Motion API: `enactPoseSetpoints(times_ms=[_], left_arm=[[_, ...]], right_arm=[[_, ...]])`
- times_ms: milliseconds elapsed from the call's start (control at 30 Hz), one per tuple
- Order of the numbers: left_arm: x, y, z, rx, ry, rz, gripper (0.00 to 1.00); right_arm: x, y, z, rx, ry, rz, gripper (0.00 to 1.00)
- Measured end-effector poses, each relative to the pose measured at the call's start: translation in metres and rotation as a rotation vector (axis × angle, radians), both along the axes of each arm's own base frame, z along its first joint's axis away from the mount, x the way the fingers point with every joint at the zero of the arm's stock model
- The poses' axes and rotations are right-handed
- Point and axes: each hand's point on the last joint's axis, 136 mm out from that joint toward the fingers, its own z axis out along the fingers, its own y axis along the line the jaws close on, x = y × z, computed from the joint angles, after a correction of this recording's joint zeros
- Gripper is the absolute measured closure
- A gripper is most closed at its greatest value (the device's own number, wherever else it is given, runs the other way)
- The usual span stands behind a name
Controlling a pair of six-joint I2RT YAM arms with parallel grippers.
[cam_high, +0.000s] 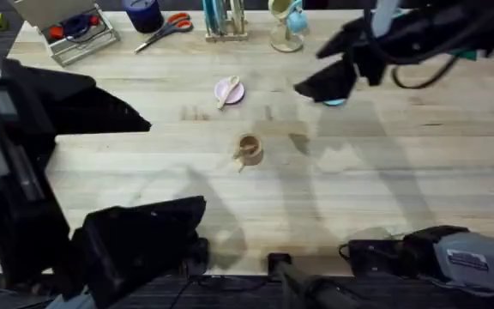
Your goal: Pick up a utensil and set it on the pink plate, then put the other utensil in the container.
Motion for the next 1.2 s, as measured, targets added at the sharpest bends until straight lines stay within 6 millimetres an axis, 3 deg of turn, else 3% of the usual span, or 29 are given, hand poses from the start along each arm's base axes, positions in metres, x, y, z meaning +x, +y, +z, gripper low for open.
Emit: enactPoseSetpoints(times_ms=[333,633,900,1200], left_arm=[[0.0,0.0,0.0,0.0,0.0,0.0,0.007],[0.0,0.0,0.0,0.0,0.0,0.0,0.007],[0.0,0.0,0.0,0.0,0.0,0.0,0.007],[0.0,0.0,0.0,0.0,0.0,0.0,0.007]], right_arm=[[-0.044,-0.08,0.009,-0.229,0.062,-0.302,0.006],[-0.078,-0.128,0.055,-0.222,-0.05,-0.531,0.005],[-0.112,-0.144,0.078,-0.207,-0.142,-0.619,0.006],[-0.121,-0.144,0.086,-0.198,-0.187,-0.626,0.006]])
